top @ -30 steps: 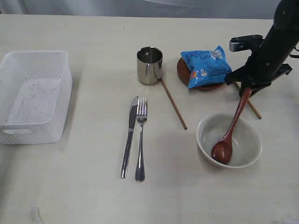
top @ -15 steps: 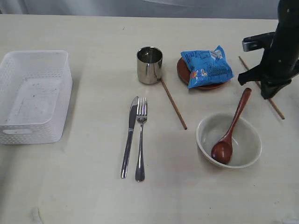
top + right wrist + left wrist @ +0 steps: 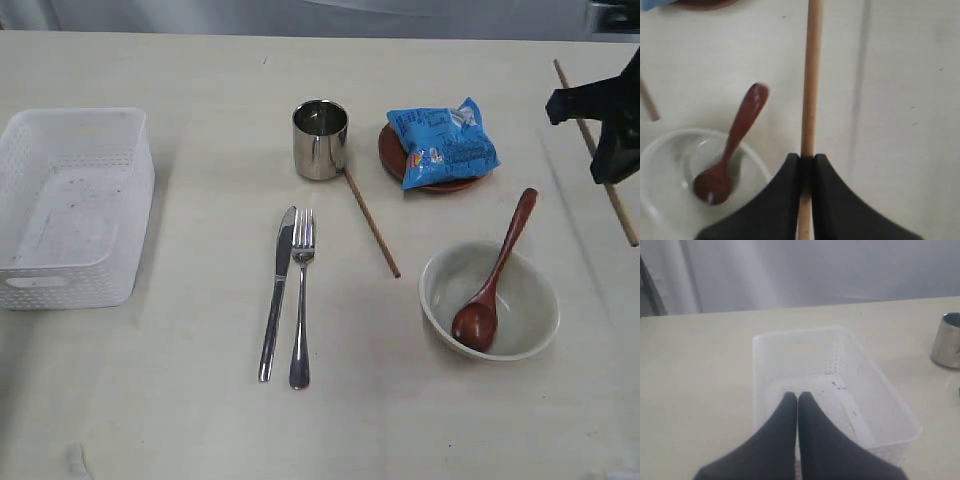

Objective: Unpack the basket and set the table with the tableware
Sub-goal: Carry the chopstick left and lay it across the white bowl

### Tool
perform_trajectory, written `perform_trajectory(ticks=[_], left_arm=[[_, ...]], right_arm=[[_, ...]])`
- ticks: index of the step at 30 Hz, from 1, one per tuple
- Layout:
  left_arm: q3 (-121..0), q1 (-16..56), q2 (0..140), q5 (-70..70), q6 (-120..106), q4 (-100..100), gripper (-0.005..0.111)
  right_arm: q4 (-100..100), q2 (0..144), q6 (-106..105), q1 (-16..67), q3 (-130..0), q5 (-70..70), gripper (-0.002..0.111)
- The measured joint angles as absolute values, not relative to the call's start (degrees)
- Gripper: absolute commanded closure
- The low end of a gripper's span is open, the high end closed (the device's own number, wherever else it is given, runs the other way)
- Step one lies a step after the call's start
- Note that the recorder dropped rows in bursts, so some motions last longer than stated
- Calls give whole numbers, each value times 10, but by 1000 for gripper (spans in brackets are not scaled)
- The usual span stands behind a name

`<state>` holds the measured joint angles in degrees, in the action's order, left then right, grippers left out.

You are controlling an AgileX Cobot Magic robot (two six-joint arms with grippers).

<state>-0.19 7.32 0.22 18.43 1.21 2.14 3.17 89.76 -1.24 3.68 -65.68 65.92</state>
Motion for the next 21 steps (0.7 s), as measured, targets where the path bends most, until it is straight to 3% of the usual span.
perform_trajectory(ticks=[9,21], left_arm=[[-2,73,2,184,12,21,106],[-2,73,2,184,13,21,106]], right_arm=[[244,739,-132,37,-372,595,109],[292,767,-211,37,-329,533,109]])
